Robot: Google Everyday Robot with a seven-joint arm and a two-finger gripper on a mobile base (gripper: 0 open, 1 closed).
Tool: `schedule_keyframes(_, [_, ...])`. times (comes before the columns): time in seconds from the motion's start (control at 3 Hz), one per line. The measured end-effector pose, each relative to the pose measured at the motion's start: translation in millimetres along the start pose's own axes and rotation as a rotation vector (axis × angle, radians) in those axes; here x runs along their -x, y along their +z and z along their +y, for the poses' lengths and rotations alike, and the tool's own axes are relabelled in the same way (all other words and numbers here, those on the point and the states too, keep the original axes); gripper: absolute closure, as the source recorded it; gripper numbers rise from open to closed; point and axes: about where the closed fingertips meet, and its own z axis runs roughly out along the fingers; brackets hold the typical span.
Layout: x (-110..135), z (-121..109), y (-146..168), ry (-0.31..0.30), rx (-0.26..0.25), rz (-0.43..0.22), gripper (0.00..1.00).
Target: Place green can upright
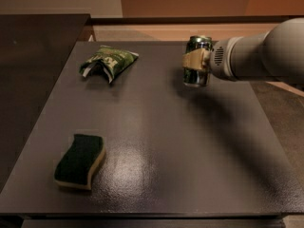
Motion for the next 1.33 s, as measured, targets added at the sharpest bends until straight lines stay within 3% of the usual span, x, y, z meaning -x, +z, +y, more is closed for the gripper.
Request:
schedule_keyframes(0.33, [-3, 1, 4, -0.094, -0.045, 0.102, 1.00])
schedule_keyframes(1.0, [-4, -3, 15, -0.311, -0.056, 0.270, 1.00])
schedule_keyframes(1.33, [0, -2, 20, -0.348, -0.046, 0.321, 1.00])
